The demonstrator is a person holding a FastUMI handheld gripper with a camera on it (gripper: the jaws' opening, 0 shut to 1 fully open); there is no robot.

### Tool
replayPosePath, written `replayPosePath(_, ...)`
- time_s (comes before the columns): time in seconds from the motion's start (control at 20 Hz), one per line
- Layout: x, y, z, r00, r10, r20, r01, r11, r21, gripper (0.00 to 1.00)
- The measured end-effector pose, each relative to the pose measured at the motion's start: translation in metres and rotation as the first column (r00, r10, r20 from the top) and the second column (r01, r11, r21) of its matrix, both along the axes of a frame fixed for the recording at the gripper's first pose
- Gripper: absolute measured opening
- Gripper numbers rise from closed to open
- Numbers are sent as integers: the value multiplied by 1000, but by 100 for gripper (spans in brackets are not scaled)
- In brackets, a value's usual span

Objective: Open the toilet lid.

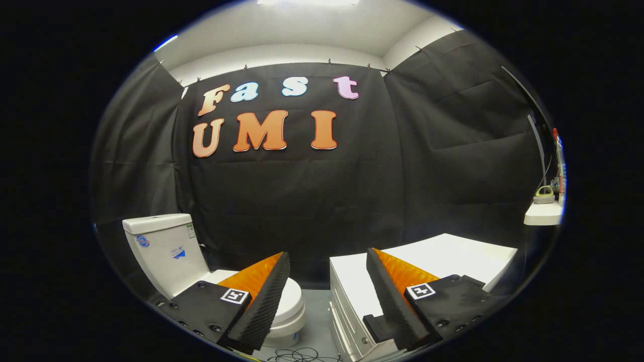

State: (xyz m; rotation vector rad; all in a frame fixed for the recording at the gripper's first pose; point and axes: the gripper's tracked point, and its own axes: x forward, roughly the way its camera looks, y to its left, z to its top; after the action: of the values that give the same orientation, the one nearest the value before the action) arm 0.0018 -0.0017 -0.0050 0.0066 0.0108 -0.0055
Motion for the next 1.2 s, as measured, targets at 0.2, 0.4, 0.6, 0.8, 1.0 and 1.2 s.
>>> replayPosePath(0.2, 1, 0, 0, 1000, -3, -1, 3, 1000, 1, 98)
replayPosePath(0.4, -1, 0, 1, 1000, -1, -4, 1, 1000, 7, 98)
replayPosePath(0.6, -1, 15, -4, 999, 31, -29, -31, 999, 12, 99)
replayPosePath(0.8, -1, 22, 6, 1000, 25, -6, -25, 1000, -3, 99)
replayPosePath(1.0, -1, 65, 5, 997, 77, -13, -76, 996, 48, 99)
replayPosePath(1.2, 6, 112, -9, 992, 125, -14, -121, 982, 146, 99)
